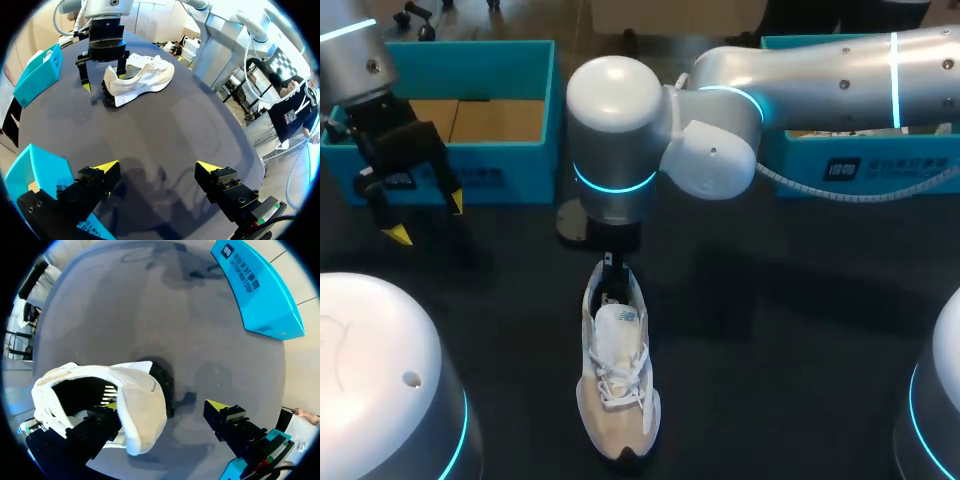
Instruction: Take the shoe out of the shoebox, open the shoe tongue, remove and reinsert the insole, then place the shoe into the shoebox
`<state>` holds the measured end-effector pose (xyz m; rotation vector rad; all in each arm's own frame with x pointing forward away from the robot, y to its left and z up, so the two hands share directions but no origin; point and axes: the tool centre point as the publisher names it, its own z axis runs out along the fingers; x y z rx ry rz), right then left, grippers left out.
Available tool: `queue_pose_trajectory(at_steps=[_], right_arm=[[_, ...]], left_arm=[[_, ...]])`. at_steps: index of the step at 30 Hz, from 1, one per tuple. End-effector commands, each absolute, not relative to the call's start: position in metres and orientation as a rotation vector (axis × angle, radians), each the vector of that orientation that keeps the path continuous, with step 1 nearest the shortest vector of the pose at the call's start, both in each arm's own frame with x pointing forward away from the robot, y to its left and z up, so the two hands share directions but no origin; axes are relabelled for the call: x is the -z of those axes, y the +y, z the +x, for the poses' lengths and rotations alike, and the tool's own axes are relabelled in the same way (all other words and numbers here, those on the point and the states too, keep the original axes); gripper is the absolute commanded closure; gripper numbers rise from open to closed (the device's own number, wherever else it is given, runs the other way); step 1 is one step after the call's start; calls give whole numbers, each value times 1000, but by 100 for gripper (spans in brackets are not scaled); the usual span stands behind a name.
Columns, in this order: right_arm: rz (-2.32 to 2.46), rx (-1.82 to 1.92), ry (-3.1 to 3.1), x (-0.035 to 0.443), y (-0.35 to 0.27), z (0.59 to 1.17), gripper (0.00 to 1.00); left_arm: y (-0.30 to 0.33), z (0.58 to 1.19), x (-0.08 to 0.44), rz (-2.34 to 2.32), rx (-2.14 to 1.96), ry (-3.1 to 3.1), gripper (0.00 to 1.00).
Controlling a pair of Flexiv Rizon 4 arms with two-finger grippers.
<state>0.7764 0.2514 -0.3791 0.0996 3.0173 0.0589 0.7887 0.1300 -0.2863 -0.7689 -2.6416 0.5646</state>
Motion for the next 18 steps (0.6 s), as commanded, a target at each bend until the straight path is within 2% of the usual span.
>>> queue_pose_trajectory(at_steps=[1, 2, 3, 4, 5, 7, 8, 9, 18], right_arm=[[103, -59, 3026, 386, 252, 778, 0], [107, -65, 3027, 386, 252, 778, 5], [110, -65, 3023, 385, 252, 777, 19], [115, -68, 3020, 384, 252, 777, 51], [117, -72, 3018, 383, 251, 776, 64], [117, -77, 3012, 381, 252, 775, 78], [117, -78, 3011, 380, 252, 775, 95], [116, -79, 3010, 379, 253, 775, 100], [130, -51, 3015, 370, 256, 774, 100]], left_arm=[[130, 788, 286, -770, -561, -2642, 0], [130, 788, 286, -770, -561, -2642, 0], [130, 788, 286, -770, -561, -2642, 0], [130, 788, 286, -770, -561, -2642, 0], [130, 788, 286, -770, -561, -2642, 0], [130, 788, 286, -770, -561, -2642, 0], [130, 788, 286, -770, -561, -2642, 0], [130, 788, 286, -770, -561, -2642, 0], [130, 788, 286, -770, -561, -2642, 0]])
